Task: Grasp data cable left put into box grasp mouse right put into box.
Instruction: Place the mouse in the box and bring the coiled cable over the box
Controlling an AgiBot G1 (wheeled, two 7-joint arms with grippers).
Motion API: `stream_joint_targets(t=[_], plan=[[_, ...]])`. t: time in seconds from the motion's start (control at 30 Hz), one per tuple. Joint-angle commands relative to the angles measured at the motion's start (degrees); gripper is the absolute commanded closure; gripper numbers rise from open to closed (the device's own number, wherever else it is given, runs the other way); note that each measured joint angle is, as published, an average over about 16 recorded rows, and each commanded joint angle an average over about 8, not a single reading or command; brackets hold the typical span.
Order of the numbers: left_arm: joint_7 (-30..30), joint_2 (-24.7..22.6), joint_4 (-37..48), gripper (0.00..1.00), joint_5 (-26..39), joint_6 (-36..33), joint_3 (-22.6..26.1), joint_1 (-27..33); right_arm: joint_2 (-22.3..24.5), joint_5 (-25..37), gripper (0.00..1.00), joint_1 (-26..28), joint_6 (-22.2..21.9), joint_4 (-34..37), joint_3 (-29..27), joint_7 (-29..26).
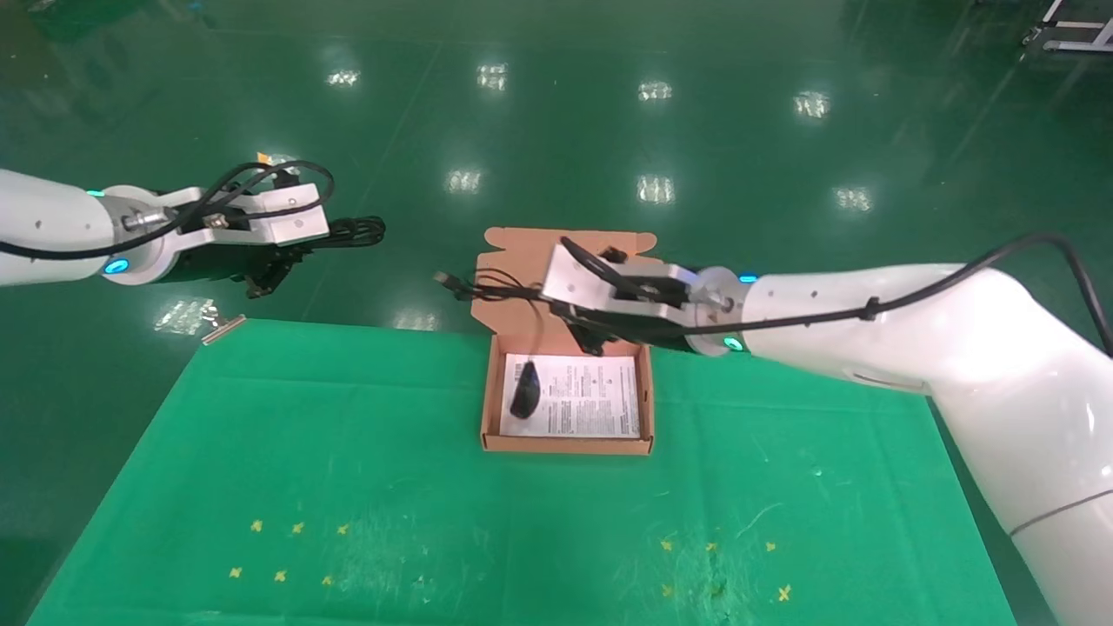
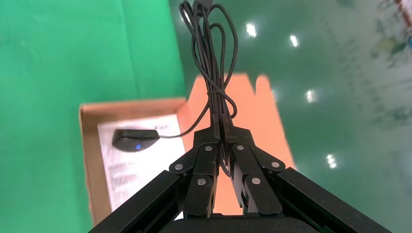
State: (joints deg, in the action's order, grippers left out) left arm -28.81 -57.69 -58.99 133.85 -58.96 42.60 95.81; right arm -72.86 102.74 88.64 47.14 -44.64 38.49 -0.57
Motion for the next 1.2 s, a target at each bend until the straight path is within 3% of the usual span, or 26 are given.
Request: stream_joint_targets(t=[0.03,0.27,0.3,0.53,0.57,0.9,1.2], plan=[[-0.2,0.1,-0.2,1.00,0.1,-0.1,0.0,-0.1,0.0,0.7,1.00,-0.5,-0.3,1.0,0.3,-0.5],[-0.4,0.1,-0.5,1.00,0.2,-0.1,0.0,-0.1,-0.1,1.6,0.99,-1.5,-0.6,3.5,0.7,-2.7],[-0.4,0.1,-0.5,1.00,0.2,-0.1,0.0,-0.1,-0.2,1.7,0.92,-1.6,-0.7,4.1,0.8,-3.2],[-0.5,0.1,-0.6,1.00,0.3,-0.2,0.0,-0.2,-1.4,2.3,0.06,-1.6,-1.2,6.7,1.1,-4.9],[-0.5,0.1,-0.6,1.00,0.3,-0.2,0.0,-0.2,-1.4,2.4,0.00,-1.6,-1.2,6.8,1.1,-4.9],[0.3,-1.4,-0.3,1.00,-1.1,0.8,0.2,-1.3,-0.6,1.7,0.00,-2.2,-0.9,5.8,0.8,-5.0],[6.0,-6.1,3.5,1.00,-6.1,6.9,0.5,-4.8,4.8,0.8,0.00,-2.6,-1.3,1.4,-1.0,-6.4]])
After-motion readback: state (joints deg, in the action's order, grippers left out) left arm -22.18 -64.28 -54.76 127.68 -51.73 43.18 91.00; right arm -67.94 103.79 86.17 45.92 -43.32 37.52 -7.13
